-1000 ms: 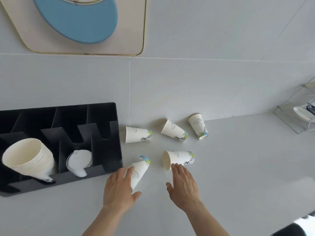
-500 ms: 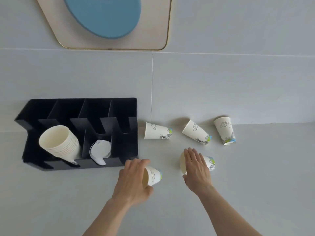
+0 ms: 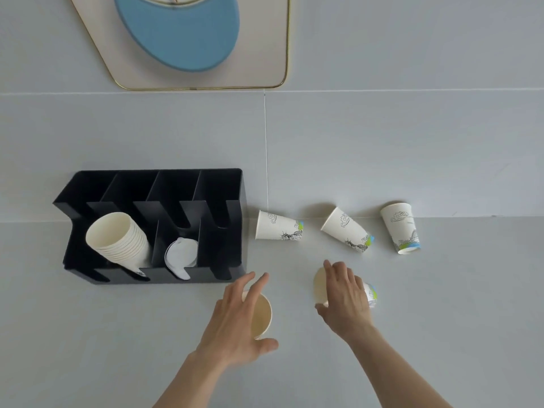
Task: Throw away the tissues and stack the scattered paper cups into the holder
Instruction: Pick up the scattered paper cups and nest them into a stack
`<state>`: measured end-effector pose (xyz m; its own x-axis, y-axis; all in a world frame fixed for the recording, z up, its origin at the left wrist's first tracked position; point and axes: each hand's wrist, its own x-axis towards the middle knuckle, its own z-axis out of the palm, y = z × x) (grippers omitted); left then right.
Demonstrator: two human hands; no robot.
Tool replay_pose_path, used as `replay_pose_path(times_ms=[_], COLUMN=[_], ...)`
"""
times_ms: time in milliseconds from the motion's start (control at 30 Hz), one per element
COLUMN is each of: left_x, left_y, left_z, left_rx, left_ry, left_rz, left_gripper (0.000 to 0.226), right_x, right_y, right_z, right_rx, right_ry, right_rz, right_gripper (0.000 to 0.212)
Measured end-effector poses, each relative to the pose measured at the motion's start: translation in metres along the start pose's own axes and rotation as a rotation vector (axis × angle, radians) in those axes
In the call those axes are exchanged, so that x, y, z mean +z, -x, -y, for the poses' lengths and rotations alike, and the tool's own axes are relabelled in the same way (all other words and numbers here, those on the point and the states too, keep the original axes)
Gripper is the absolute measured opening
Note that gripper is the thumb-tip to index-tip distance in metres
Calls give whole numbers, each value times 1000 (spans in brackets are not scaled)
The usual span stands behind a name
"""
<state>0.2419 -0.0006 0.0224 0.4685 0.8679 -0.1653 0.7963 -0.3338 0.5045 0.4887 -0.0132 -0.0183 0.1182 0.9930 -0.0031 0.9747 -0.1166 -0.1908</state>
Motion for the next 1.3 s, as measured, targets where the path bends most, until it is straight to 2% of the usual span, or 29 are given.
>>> replay_pose_path(times_ms=[233, 333, 400, 533, 700, 833, 1000, 1200, 1300], left_x=[6, 9, 11, 14, 16, 17, 20, 21, 18], left_y=[20, 23, 24, 26, 30, 33, 37, 33, 26], left_z=[21, 22, 21, 18, 17, 21, 30, 33, 38], left_rx=[-13, -38, -62, -98, -137, -128, -88, -85, -108], left_ry=[148, 218, 272, 377, 440, 436, 391, 412, 414], left_rz=[-75, -81, -95, -143, -163, -171, -186, -217, -256], left_gripper=[113, 117, 115, 108, 121, 127, 107, 93, 94], right_x=[-87, -117, -118, -91, -43, -22, -10, -16, -20], right_y=[6, 21, 31, 43, 52, 51, 48, 24, -15], right_z=[52, 75, 85, 98, 102, 100, 97, 84, 69], right_rx=[24, -90, -167, -219, -234, -255, -227, -235, -131], right_ry=[-677, -895, -950, -881, -687, -602, -601, -576, -558], right_rz=[-252, -209, -135, -7, 87, 98, 146, 230, 154], right_gripper=[91, 92, 90, 90, 96, 90, 90, 92, 85])
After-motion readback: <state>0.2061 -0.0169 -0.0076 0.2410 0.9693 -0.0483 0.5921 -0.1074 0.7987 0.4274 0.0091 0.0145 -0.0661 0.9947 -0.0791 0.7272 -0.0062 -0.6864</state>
